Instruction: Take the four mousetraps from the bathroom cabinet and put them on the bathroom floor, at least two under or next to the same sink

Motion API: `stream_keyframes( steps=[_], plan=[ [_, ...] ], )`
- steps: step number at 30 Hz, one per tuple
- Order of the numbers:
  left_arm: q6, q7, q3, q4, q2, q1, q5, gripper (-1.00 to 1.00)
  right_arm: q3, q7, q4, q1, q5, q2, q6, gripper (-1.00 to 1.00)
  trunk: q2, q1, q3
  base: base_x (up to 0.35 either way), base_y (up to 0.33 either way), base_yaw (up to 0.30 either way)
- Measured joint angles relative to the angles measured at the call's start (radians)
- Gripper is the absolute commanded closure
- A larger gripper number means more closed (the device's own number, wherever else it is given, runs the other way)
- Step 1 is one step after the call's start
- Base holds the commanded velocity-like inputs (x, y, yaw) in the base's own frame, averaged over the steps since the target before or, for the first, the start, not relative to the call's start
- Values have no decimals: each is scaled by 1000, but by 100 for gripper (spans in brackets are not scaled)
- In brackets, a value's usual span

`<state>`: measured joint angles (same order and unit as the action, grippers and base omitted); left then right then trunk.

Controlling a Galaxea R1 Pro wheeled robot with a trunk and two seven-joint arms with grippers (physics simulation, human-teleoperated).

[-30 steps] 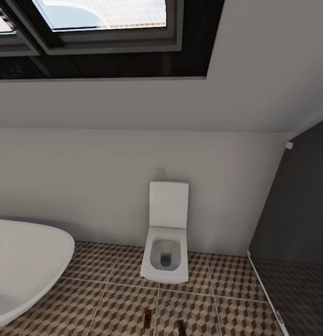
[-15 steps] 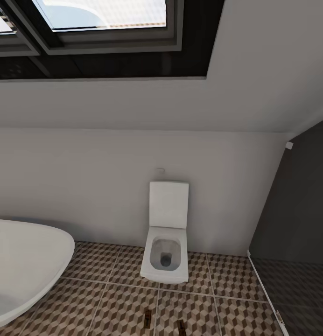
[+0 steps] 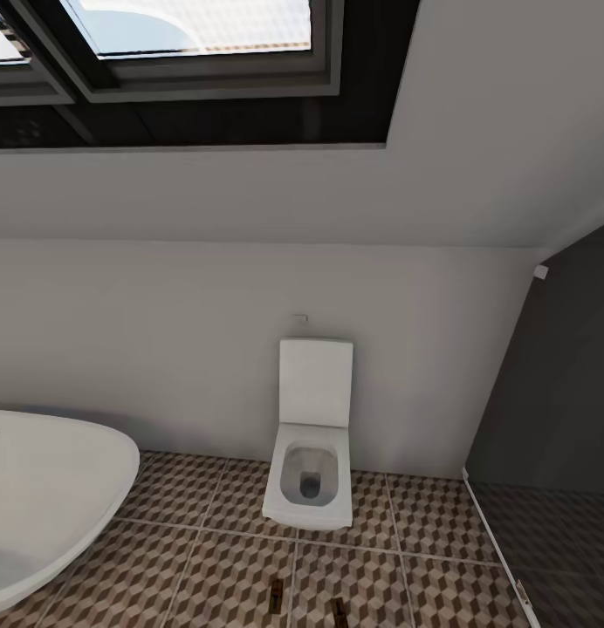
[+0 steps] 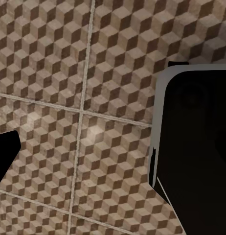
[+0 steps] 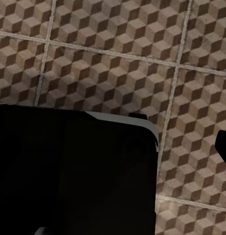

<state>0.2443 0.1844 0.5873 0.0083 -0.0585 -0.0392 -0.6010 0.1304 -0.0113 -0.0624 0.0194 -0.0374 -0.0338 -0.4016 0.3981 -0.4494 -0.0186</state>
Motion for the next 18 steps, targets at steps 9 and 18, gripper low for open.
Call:
stream_keyframes(
  steps=[9,18],
  plan=[
    [0,0,0,0,0,0,0,-100,0,0,0,0,0,0,0,-100,0,0,0,0,0,0],
    [0,0,0,0,0,0,0,-100,0,0,0,0,0,0,0,-100,0,0,0,0,0,0]
  ],
)
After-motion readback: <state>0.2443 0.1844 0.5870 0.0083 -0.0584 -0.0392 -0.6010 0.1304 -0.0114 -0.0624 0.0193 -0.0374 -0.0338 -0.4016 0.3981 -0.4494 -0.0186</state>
